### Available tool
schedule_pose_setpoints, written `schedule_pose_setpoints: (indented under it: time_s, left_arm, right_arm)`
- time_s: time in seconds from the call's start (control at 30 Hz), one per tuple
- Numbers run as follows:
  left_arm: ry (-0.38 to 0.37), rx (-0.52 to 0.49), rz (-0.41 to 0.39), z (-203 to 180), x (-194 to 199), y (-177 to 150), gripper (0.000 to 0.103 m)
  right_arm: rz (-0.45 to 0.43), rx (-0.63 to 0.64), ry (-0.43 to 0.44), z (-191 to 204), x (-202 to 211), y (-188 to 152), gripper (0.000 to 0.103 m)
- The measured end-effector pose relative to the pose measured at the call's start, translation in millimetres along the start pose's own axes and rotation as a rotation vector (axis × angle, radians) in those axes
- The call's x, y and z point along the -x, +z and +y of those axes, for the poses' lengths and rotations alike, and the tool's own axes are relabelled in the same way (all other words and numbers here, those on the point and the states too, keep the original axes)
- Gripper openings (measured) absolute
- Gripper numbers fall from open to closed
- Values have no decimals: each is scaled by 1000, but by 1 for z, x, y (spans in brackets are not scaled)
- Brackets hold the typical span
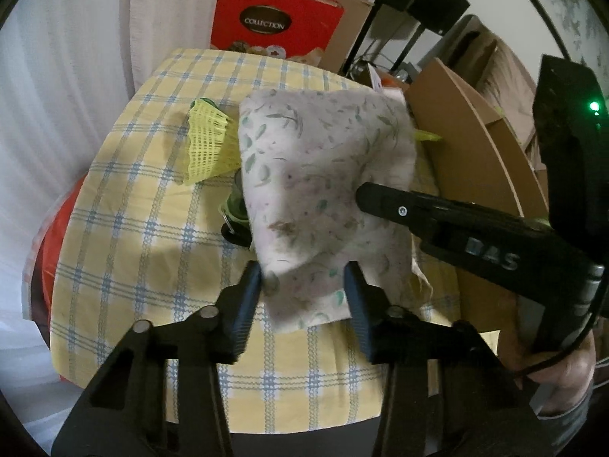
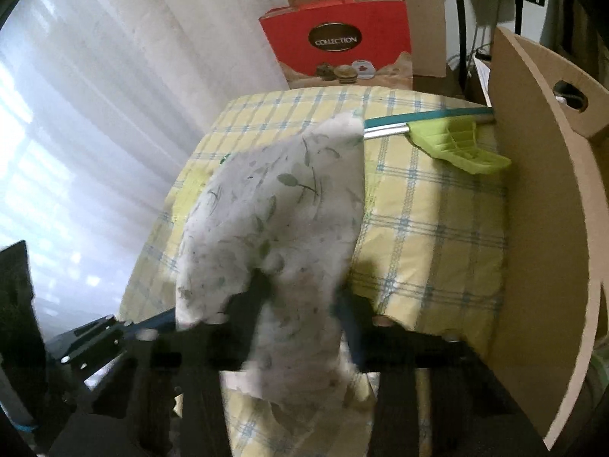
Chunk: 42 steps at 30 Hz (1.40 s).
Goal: Organize objects
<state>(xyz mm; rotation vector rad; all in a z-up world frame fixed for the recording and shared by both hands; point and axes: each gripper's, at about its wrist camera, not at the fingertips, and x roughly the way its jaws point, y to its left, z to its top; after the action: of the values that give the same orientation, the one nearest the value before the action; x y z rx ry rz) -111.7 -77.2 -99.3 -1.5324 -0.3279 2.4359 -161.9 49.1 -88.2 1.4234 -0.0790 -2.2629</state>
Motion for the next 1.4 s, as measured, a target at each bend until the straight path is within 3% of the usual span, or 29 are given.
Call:
schedule_pose_setpoints:
  time_s: [0.07,0.1,0.23,0.33,0.63,0.83,0.93,1.07,1.13,1.17,1.4]
  left_arm:
    - [0,-4,-1,-1,1,-1,39]
    - [-1,-3,-2,-1,1,0,39]
    - [-3,20,-9,5,5,1,41]
    - [-23,38,-23,11,13,3,46]
    - [28,62,-75,26,32,15,53]
    - [43,86,-74,32,27,24,59]
    - [75,57,-65,28,19,30,66]
    - [55,81,-55,28,15,30,66]
    - [51,103,-58,31,17,26,66]
    - [50,112,-59,33,18,24,66]
    - [91,143,-62,49,25,19,67]
  right_arm:
    - [-3,-6,13,1,-1,-1,19]
    - [-9,-12,25,1,0,-1,14]
    - [-90,-24,45,0,22,0,7]
    - [-163,-26,64,1,47,7,6]
    - [-308,13,52,10,121,31,6]
    - [-397,33,61,13,173,42,6]
    - [-427,50,44,15,195,45,6]
    - [-339,88,-18,23,183,42,15]
    - [-277,92,-26,22,160,34,53]
    - [-253,83,-17,20,148,31,58]
    - [-117,39,-23,18,75,9,69]
